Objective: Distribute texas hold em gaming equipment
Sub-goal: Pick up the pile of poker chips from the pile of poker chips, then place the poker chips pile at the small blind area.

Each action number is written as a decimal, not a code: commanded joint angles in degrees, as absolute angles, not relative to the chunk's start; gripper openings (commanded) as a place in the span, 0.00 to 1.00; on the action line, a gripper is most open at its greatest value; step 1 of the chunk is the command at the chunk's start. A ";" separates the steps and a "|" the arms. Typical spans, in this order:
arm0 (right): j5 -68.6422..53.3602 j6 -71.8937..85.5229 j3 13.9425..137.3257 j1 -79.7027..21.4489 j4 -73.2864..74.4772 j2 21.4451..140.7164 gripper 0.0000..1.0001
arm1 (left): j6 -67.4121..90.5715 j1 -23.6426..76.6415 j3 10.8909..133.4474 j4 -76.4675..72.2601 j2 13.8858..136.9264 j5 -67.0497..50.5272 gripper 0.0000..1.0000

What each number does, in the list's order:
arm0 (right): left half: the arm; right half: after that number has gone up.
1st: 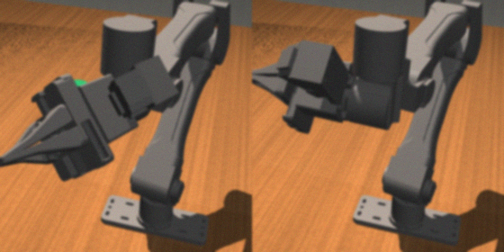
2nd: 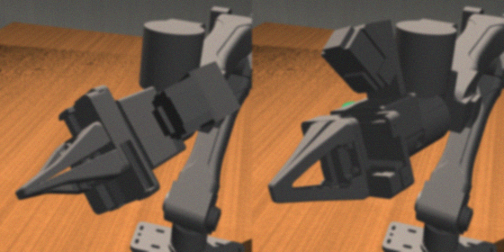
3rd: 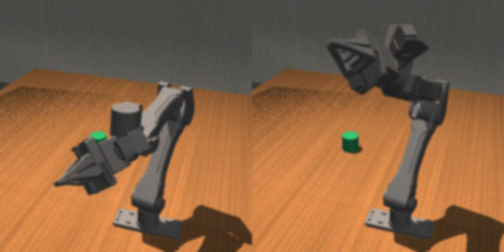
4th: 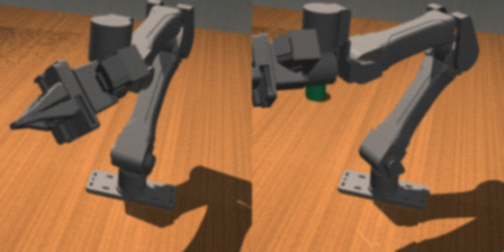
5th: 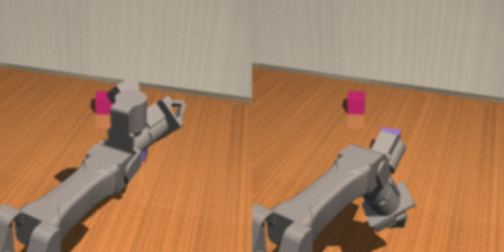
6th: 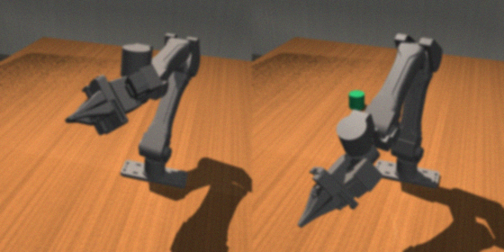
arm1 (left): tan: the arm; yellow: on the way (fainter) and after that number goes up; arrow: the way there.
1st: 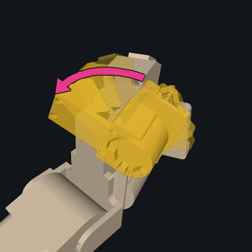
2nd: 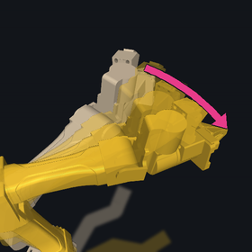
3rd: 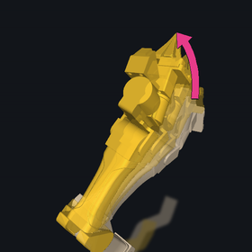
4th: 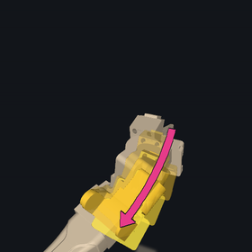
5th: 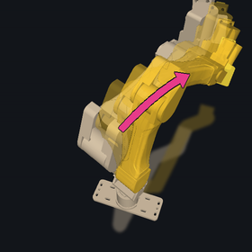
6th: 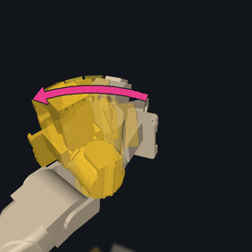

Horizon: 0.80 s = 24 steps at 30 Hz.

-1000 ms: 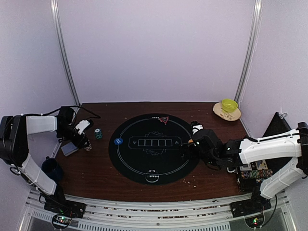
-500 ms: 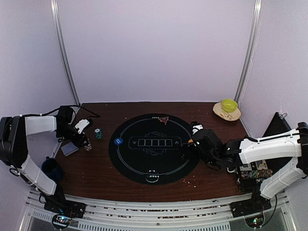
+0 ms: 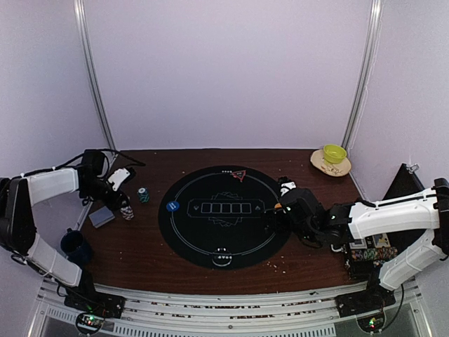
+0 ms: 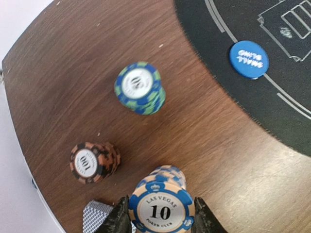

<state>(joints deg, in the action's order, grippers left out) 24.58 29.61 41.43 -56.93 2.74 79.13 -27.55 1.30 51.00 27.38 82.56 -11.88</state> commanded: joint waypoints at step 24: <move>30.24 26.37 42.43 -57.32 0.57 80.60 1.00 | -25.26 20.20 65.10 24.64 97.25 -13.51 0.30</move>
<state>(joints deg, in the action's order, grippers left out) 28.60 26.89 41.43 -56.95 1.45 79.88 -26.41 19.53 60.55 27.51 95.55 -13.69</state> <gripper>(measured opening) 0.999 0.389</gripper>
